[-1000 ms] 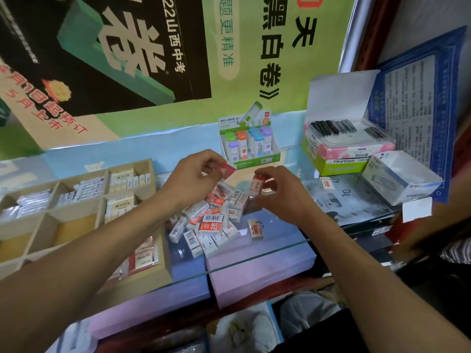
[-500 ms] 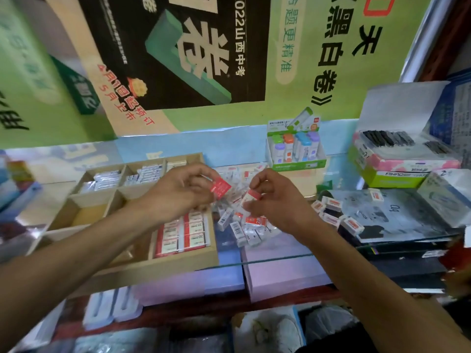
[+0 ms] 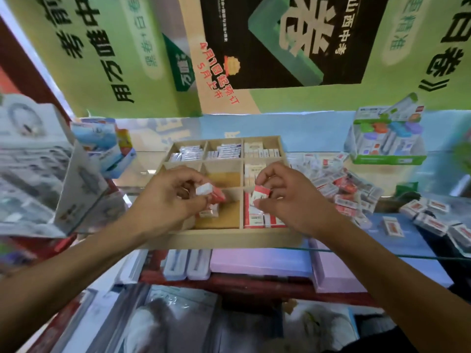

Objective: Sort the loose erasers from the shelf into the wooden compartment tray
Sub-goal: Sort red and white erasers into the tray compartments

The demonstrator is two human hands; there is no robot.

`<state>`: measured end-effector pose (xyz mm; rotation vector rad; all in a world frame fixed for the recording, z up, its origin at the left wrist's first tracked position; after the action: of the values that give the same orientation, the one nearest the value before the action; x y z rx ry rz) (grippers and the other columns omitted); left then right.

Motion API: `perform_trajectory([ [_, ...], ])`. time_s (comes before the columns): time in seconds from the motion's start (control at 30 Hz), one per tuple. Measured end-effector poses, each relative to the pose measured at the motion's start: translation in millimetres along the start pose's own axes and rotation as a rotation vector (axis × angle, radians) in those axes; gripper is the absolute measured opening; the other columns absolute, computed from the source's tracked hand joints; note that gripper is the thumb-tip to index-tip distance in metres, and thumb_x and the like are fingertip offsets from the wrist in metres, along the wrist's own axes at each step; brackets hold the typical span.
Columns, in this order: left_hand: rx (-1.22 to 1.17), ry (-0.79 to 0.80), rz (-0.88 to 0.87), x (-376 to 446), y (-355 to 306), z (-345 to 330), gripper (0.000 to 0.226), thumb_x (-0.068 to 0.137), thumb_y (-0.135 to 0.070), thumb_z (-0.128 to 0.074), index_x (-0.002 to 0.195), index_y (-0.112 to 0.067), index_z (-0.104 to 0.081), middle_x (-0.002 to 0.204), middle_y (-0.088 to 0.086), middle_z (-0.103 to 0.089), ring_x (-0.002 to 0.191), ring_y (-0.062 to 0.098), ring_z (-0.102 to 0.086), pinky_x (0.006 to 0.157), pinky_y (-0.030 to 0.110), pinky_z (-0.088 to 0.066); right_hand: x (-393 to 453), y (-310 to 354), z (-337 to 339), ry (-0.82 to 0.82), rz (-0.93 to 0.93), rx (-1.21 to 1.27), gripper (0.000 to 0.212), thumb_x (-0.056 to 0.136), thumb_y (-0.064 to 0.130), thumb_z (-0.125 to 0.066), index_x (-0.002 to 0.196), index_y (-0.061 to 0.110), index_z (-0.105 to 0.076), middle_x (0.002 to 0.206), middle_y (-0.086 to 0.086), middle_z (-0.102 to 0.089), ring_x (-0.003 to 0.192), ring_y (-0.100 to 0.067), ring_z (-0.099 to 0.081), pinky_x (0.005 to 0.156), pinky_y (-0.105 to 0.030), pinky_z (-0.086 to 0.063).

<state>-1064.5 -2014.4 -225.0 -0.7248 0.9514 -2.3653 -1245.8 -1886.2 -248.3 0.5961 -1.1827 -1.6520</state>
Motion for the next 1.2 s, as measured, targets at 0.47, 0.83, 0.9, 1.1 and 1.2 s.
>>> perform_trajectory([
  [0.47, 0.466, 0.325, -0.088, 10.7, 11.2, -8.6, 0.032, 0.077, -0.016, -0.078, 0.103, -0.026, -0.064, 0.091, -0.009, -0.064, 0.082, 0.007, -0.06, 0.076, 0.026, -0.051, 15.7, 9.2, -29.1, 0.005, -0.039, -0.067, 0.027, 0.081, 0.016, -0.075, 0.093, 0.031, -0.055, 0.094, 0.006, -0.067, 0.078, -0.017, -0.068, 0.076, -0.044, -0.058],
  [0.83, 0.777, 0.372, -0.183, 17.1, 19.0, -16.7, 0.026, 0.074, -0.037, -0.078, 0.092, -0.027, -0.062, 0.091, -0.008, -0.063, 0.09, 0.014, -0.058, 0.078, 0.031, -0.048, 14.1, 5.5, -30.1, 0.016, -0.032, -0.111, 0.028, 0.081, 0.015, -0.073, 0.093, 0.032, -0.054, 0.095, 0.004, -0.066, 0.081, -0.014, -0.068, 0.077, -0.042, -0.058],
  [0.9, 0.747, 0.369, -0.213, 15.6, 18.2, -14.7, 0.027, 0.074, -0.035, -0.079, 0.093, -0.028, -0.062, 0.083, -0.014, -0.058, 0.085, 0.011, -0.056, 0.074, 0.027, -0.044, 14.0, 5.6, -30.0, 0.012, -0.031, -0.109, 0.028, 0.081, 0.015, -0.073, 0.092, 0.033, -0.055, 0.095, 0.004, -0.066, 0.081, -0.013, -0.068, 0.076, -0.042, -0.058],
  [1.1, 0.697, 0.446, -0.253, 14.6, 19.0, -14.6, 0.028, 0.079, -0.035, -0.075, 0.105, -0.036, -0.064, 0.079, -0.021, -0.049, 0.083, 0.004, -0.048, 0.069, 0.016, -0.036, 12.7, 5.1, -26.7, 0.014, -0.044, -0.107, 0.027, 0.082, 0.015, -0.073, 0.092, 0.033, -0.054, 0.094, 0.007, -0.067, 0.08, -0.013, -0.07, 0.073, -0.037, -0.06],
  [1.2, 0.668, 0.48, -0.262, 14.3, 18.6, -17.3, 0.021, 0.08, -0.034, -0.074, 0.099, -0.037, -0.065, 0.101, -0.014, -0.058, 0.102, 0.01, -0.053, 0.084, 0.032, -0.046, 12.4, 4.5, -25.9, 0.006, -0.046, -0.096, 0.027, 0.082, 0.014, -0.073, 0.092, 0.032, -0.055, 0.093, 0.006, -0.067, 0.08, -0.014, -0.07, 0.072, -0.039, -0.06],
])
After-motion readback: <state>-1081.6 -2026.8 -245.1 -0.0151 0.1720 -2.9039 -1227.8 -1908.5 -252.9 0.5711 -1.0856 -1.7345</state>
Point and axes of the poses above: each hand's wrist, its own x-axis towards the middle knuckle, its own z-axis out of the back of the hand, y = z × x, the point moved 3 cm from there along x, towards the middle knuckle
